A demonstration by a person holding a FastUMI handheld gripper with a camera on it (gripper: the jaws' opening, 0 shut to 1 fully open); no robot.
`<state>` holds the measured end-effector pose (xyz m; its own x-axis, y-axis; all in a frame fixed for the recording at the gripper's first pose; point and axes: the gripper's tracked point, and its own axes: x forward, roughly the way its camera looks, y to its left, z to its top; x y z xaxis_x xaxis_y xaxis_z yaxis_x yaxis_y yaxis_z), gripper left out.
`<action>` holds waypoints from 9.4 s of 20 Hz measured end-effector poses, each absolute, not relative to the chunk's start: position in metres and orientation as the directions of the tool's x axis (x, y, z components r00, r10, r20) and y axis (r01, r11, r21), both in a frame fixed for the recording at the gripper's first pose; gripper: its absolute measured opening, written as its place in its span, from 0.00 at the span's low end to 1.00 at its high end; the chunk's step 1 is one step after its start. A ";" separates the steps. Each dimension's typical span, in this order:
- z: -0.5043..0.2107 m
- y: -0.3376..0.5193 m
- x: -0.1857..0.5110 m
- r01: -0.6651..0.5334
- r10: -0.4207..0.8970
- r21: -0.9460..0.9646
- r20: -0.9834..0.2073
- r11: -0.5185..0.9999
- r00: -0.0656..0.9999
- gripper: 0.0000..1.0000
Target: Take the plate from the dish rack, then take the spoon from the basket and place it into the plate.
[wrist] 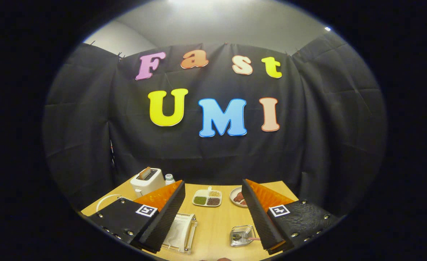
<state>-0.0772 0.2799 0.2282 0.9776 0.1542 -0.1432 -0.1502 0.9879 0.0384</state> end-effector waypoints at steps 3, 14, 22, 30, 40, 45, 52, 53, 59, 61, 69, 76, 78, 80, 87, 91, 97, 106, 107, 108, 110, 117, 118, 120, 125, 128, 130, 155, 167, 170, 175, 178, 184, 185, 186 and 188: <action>0.207 0.310 -0.072 -0.178 0.200 0.106 -0.255 0.978 0.946 0.97; 0.125 0.380 -0.053 -0.196 0.277 0.202 -0.554 0.960 0.785 0.97; 0.059 0.405 -0.041 -0.120 0.168 0.117 -0.693 0.986 0.701 0.98; 0.004 0.414 -0.030 -0.033 0.049 0.036 -0.783 0.999 0.620 0.88; 0.004 0.431 -0.034 -0.040 -0.083 -0.135 -0.788 0.990 0.611 0.31; 0.032 0.416 -0.030 -0.020 -0.104 -0.155 -0.749 0.988 0.654 0.30; 0.084 0.379 -0.055 -0.016 -0.042 -0.075 -0.713 0.997 0.700 0.30; 0.090 0.370 -0.059 -0.012 -0.044 -0.074 -0.705 0.997 0.708 0.31; 0.114 0.321 -0.089 -0.003 -0.023 -0.037 -0.678 0.999 0.735 0.30; 0.117 0.303 -0.101 0.003 -0.023 -0.031 -0.674 1.000 0.738 0.30; 0.100 0.246 -0.137 0.006 -0.006 -0.002 -0.701 1.000 0.714 0.30; 0.055 0.224 -0.157 -0.010 0.053 0.065 -0.710 0.998 0.703 0.30; 0.038 0.226 -0.161 -0.028 0.078 0.082 -0.723 0.996 0.687 0.30; 0.022 0.226 -0.162 -0.041 0.105 0.105 -0.727 0.994 0.679 0.30; -0.042 0.230 -0.182 -0.010 0.195 0.244 -0.749 0.970 0.633 0.30; -0.073 0.221 -0.183 0.048 0.238 0.334 -0.757 0.941 0.609 0.30; -0.101 0.222 -0.173 0.039 0.344 0.461 -0.713 0.886 0.611 0.30; -0.128 0.180 -0.167 0.000 0.323 0.402 -0.738 0.916 0.592 0.51; -0.129 0.172 -0.168 0.008 0.316 0.398 -0.738 0.917 0.596 0.51; -0.128 0.168 -0.167 0.011 0.311 0.398 -0.733 0.917 0.605 0.51; -0.122 0.158 -0.167 -0.007 0.302 0.383 -0.716 0.924 0.630 0.51; -0.057 0.122 -0.164 -0.175 0.259 0.202 -0.544 0.964 0.798 0.50; -0.047 0.118 -0.163 -0.187 0.257 0.184 -0.517 0.965 0.816 0.50; -0.022 0.112 -0.157 -0.214 0.260 0.152 -0.439 0.965 0.860 0.50; 0.018 0.104 -0.130 -0.252 0.266 0.089 -0.215 0.964 0.940 0.51; 0.028 0.106 -0.118 -0.273 0.275 0.033 -0.123 0.962 0.954 0.51; 0.030 0.112 -0.109 -0.277 0.278 0.033 -0.083 0.960 0.957 0.51; -0.005 0.151 -0.050 -0.270 0.275 0.058 -0.109 0.961 0.955 0.03; 0.091 0.146 -0.092 -0.266 0.266 0.015 -0.068 0.964 0.961 0.03; 0.116 0.142 -0.103 -0.259 0.259 0.003 -0.057 0.966 0.964 0.03; 0.146 0.143 -0.117 -0.254 0.253 -0.024 -0.038 0.967 0.967 0.03; 0.150 0.148 -0.128 -0.256 0.254 -0.029 -0.055 0.966 0.966 0.03; 0.139 0.162 -0.150 -0.272 0.264 -0.044 -0.136 0.961 0.955 0.03; 0.134 0.164 -0.154 -0.273 0.262 -0.054 -0.152 0.961 0.953 0.03; 0.130 0.165 -0.159 -0.270 0.256 -0.065 -0.170 0.961 0.952 0.03; 0.122 0.172 -0.165 -0.266 0.245 -0.077 -0.206 0.961 0.947 0.03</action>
<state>-0.1655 0.1720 0.1218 0.9473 0.2454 -0.2061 -0.2658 0.9610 -0.0771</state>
